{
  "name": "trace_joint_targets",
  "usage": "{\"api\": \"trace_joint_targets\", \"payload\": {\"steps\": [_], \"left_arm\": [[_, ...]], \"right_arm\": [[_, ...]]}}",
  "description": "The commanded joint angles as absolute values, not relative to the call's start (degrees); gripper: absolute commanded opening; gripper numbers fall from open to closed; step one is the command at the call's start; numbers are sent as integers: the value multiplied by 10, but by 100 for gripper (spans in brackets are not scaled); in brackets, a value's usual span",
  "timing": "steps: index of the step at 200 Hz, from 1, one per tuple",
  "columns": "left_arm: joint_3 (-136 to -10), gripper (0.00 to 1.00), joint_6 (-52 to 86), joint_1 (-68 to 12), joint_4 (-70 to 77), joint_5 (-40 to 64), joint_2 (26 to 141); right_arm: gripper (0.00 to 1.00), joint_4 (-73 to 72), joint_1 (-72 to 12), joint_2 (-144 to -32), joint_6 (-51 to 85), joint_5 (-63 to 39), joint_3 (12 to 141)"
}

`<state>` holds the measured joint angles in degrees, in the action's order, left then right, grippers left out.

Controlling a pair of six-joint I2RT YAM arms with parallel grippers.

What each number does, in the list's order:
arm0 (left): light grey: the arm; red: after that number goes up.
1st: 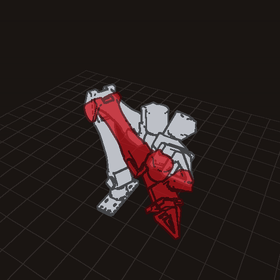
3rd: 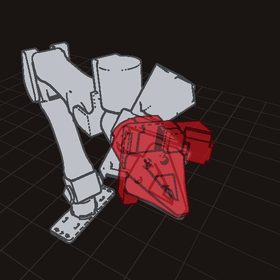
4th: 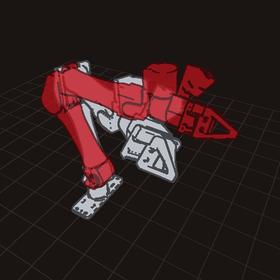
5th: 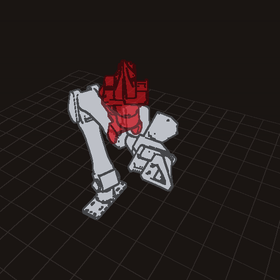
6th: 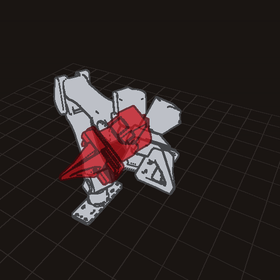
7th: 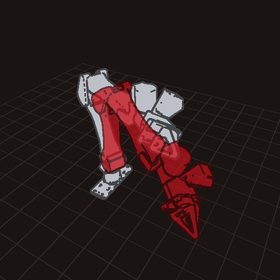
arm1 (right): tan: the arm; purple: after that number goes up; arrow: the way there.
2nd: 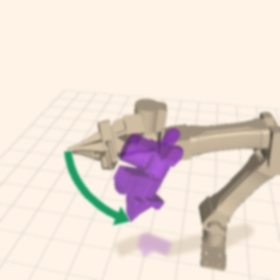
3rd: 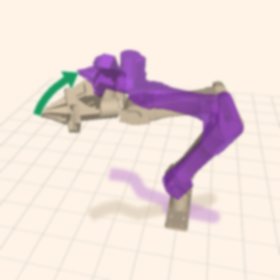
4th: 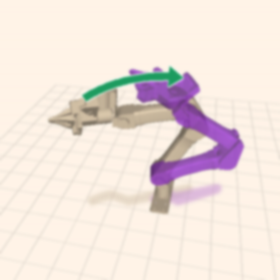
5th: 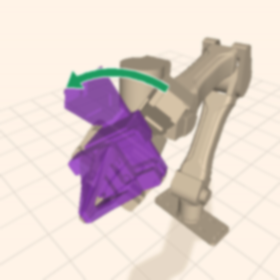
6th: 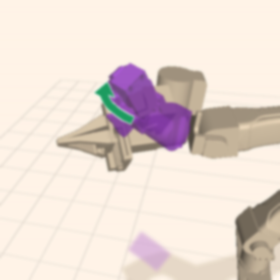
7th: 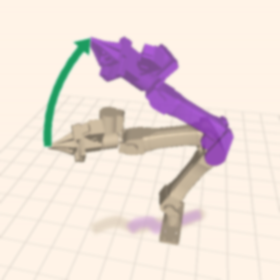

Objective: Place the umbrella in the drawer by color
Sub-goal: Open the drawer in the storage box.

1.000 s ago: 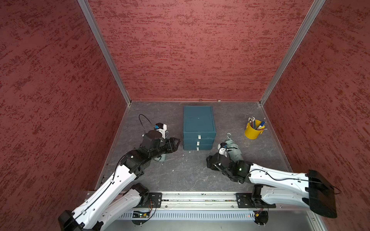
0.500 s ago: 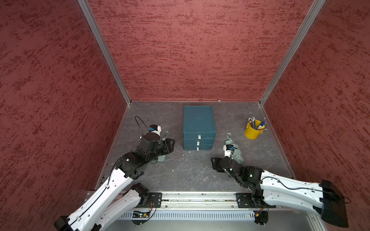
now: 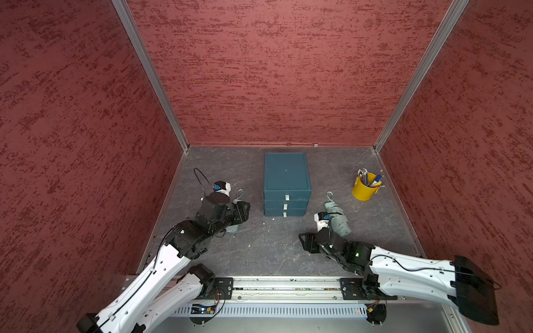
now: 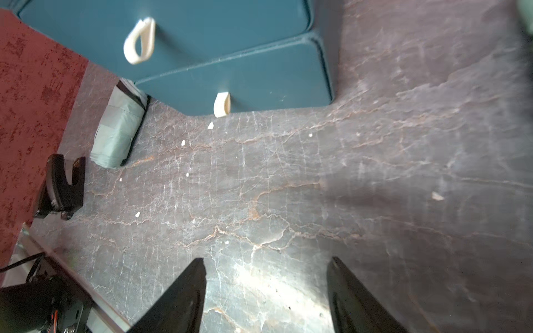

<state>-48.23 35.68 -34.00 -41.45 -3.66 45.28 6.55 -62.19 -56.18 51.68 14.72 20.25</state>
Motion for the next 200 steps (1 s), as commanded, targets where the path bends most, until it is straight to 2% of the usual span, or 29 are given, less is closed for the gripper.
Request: {"api": "trace_joint_targets", "payload": {"steps": [1,31,53,105,153,200], "left_arm": [[-481,66,333,-351,-356,-6,477],[-499,74,310,-354,-308,-9,513],[-512,76,304,-350,-292,-12,544],[-519,85,302,-335,-204,49,591],[-518,82,313,-322,-143,67,619],[-532,73,324,-290,-139,77,667]], "right_arm": [[68,-50,-621,-585,526,98,183],[68,-204,-621,-630,539,83,155],[68,-290,-622,-680,537,85,152],[66,-461,-617,-823,544,119,168],[60,-680,-605,-994,592,94,168],[57,-798,-593,-1078,627,84,151]]}}
